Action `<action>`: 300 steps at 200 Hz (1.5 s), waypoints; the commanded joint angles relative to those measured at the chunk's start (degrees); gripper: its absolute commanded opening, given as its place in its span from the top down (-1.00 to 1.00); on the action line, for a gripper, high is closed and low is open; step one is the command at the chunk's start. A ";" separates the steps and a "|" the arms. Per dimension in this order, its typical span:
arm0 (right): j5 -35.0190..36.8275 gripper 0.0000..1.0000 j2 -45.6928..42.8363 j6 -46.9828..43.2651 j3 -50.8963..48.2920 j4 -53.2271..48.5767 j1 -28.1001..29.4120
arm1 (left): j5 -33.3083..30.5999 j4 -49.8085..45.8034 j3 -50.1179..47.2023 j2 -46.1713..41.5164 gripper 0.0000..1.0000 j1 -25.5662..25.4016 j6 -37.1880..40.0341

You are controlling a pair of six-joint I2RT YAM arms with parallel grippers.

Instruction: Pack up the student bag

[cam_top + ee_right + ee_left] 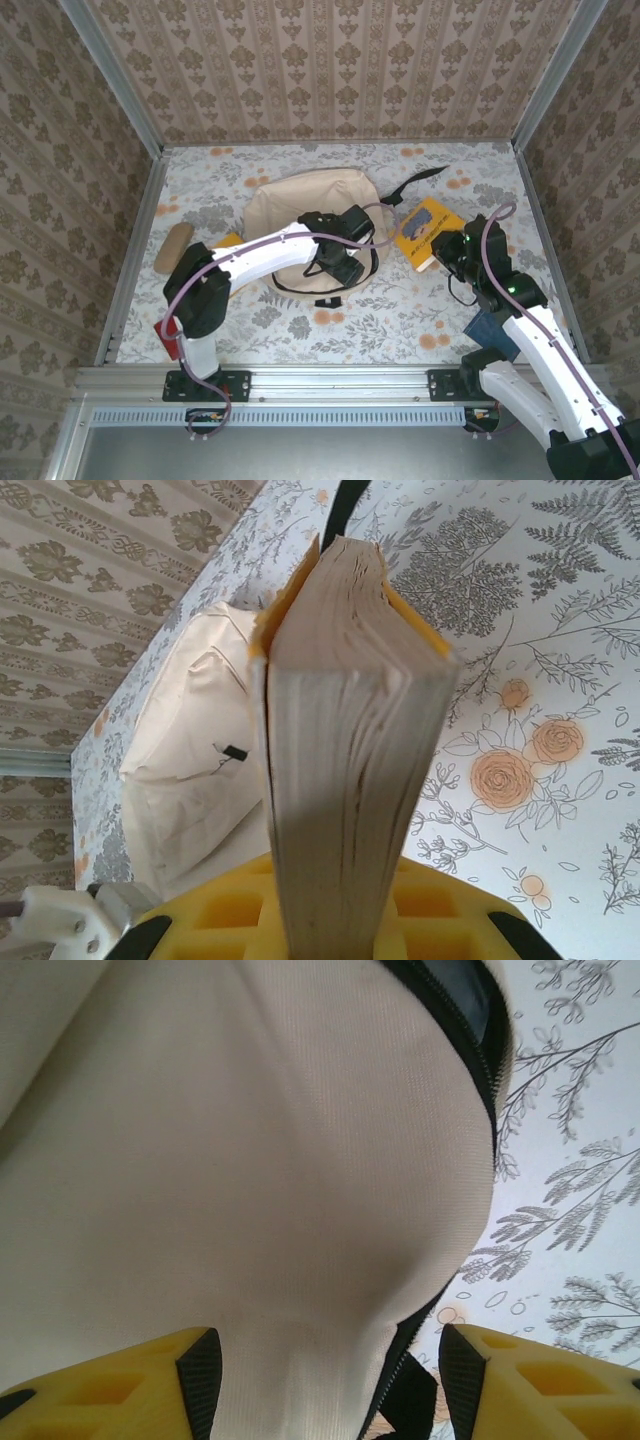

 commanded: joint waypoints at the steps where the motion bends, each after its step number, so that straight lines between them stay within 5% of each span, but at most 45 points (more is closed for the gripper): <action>1: -0.38 1.00 -1.11 -0.42 0.28 2.81 -0.33 | -0.94 -5.27 3.42 2.45 -0.23 -0.52 3.05; 34: -0.75 1.00 -0.96 -0.37 0.15 2.71 -0.46 | -2.13 -6.38 5.44 4.74 -0.12 -0.58 3.49; 141: -0.74 1.00 -1.50 0.02 0.12 1.88 -1.38 | -2.13 -7.87 7.68 2.57 0.87 -0.71 3.89; 233: -7.62 1.00 -5.63 -4.33 1.56 0.17 -2.28 | -10.87 3.10 10.61 -8.92 1.00 0.57 1.90; 300: -17.10 1.00 -10.98 -4.18 -0.75 -0.04 -2.29 | -12.05 12.28 16.65 -7.80 1.00 2.61 0.68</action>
